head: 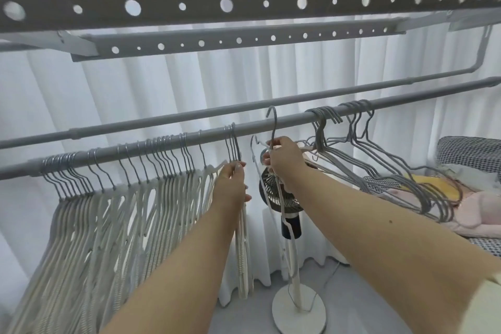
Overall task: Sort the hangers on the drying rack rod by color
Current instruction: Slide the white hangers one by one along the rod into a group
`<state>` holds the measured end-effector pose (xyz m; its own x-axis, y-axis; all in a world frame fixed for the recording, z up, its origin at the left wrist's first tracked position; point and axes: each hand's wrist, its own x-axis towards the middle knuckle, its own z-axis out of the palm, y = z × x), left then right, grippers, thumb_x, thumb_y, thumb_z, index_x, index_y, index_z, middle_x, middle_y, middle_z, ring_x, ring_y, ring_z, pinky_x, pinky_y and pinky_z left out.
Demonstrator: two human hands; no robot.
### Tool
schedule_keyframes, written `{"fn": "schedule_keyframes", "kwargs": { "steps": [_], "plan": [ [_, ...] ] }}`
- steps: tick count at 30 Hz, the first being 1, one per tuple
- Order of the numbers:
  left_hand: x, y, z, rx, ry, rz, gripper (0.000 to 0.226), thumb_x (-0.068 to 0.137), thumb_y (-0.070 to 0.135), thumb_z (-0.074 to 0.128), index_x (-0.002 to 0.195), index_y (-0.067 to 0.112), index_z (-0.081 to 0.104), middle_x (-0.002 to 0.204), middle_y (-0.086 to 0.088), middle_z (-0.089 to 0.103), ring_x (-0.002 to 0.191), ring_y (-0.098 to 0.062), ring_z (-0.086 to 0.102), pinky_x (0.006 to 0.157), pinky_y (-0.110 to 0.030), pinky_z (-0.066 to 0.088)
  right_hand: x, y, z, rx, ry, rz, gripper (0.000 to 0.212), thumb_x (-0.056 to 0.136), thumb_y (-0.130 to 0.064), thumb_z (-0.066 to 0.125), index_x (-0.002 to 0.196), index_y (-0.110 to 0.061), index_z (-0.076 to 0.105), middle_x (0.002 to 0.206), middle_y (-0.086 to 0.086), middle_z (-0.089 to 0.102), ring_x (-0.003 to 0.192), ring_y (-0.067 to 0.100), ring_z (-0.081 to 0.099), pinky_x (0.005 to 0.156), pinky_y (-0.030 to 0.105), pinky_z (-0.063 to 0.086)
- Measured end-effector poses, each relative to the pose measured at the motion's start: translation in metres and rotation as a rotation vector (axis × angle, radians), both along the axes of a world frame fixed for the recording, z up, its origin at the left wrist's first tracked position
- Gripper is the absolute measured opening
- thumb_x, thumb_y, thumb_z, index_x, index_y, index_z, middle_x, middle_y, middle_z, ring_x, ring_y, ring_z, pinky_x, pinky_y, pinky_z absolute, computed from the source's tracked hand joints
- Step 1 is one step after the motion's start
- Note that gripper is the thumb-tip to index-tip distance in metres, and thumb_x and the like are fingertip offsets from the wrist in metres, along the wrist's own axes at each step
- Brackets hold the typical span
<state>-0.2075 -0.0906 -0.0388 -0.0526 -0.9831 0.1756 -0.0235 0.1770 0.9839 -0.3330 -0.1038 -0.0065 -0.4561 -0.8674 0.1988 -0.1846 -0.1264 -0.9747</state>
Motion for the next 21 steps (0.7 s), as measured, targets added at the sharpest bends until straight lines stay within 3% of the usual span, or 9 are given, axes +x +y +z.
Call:
{"fn": "schedule_keyframes", "kwargs": {
  "steps": [4, 7, 10, 13, 16, 19, 21],
  "plan": [
    [0.001, -0.001, 0.0, 0.003, -0.011, -0.007, 0.025, 0.103, 0.033, 0.042, 0.115, 0.023, 0.062, 0.086, -0.004, 0.051, 0.073, -0.019, 0.049, 0.047, -0.021, 0.041, 0.006, -0.011, -0.004, 0.057, 0.05, 0.035, 0.024, 0.092, 0.002, 0.041, 0.107, -0.008, 0.057, 0.084, 0.012, 0.066, 0.063, 0.014, 0.059, 0.051, 0.021, 0.041],
    [0.001, 0.0, 0.001, 0.007, -0.011, -0.01, 0.025, 0.103, 0.033, 0.042, 0.115, 0.023, 0.061, 0.089, -0.004, 0.052, 0.078, -0.02, 0.05, 0.045, -0.019, 0.041, 0.011, -0.012, -0.011, 0.078, 0.098, 0.036, 0.017, 0.092, 0.0, 0.049, 0.107, -0.007, 0.052, 0.087, 0.013, 0.068, 0.074, 0.023, 0.065, 0.057, 0.028, 0.049],
    [0.001, 0.003, 0.003, 0.009, 0.003, -0.018, 0.026, 0.104, 0.033, 0.04, 0.116, 0.023, 0.061, 0.091, -0.004, 0.053, 0.08, -0.021, 0.05, 0.051, -0.023, 0.042, 0.016, -0.006, -0.013, 0.059, 0.105, 0.081, 0.015, 0.092, 0.004, 0.047, 0.103, -0.007, 0.047, 0.084, 0.017, 0.062, 0.062, 0.022, 0.061, 0.052, 0.028, 0.053],
    [0.001, 0.007, 0.005, 0.017, 0.021, -0.028, 0.025, 0.105, 0.03, 0.038, 0.111, 0.023, 0.061, 0.09, -0.004, 0.055, 0.079, -0.02, 0.05, 0.055, -0.024, 0.043, 0.021, -0.001, -0.011, 0.01, 0.182, 0.096, 0.015, 0.09, 0.003, 0.052, 0.1, -0.006, 0.048, 0.094, 0.022, 0.061, 0.059, 0.026, 0.065, 0.055, 0.036, 0.06],
    [0.0, 0.01, 0.008, 0.026, 0.023, -0.03, 0.025, 0.105, 0.028, 0.037, 0.107, 0.021, 0.06, 0.09, -0.005, 0.058, 0.072, -0.016, 0.051, 0.057, -0.025, 0.043, 0.026, 0.004, -0.009, 0.0, 0.321, 0.1, 0.009, 0.089, -0.005, 0.055, 0.096, -0.01, 0.054, 0.094, 0.017, 0.065, 0.069, 0.031, 0.071, 0.066, 0.045, 0.06],
    [0.002, 0.012, 0.01, -0.003, -0.036, 0.013, 0.026, 0.105, 0.03, 0.037, 0.108, 0.022, 0.061, 0.1, -0.002, 0.058, 0.089, -0.019, 0.053, 0.08, -0.033, 0.047, 0.019, 0.013, -0.006, 0.004, 0.515, 0.058, 0.014, 0.092, -0.017, 0.056, 0.104, -0.011, 0.059, 0.104, 0.011, 0.066, 0.087, 0.028, 0.068, 0.076, 0.037, 0.054],
    [0.004, 0.013, 0.012, -0.023, -0.128, 0.065, 0.035, 0.105, 0.033, 0.036, 0.128, 0.02, 0.058, 0.12, 0.0, 0.056, 0.112, -0.021, 0.052, 0.098, -0.036, 0.041, 0.003, 0.021, -0.004, 0.005, 0.629, -0.089, 0.021, 0.091, -0.02, 0.053, 0.111, -0.011, 0.057, 0.11, 0.009, 0.063, 0.1, 0.026, 0.059, 0.081, 0.032, 0.044]
  ]
}}
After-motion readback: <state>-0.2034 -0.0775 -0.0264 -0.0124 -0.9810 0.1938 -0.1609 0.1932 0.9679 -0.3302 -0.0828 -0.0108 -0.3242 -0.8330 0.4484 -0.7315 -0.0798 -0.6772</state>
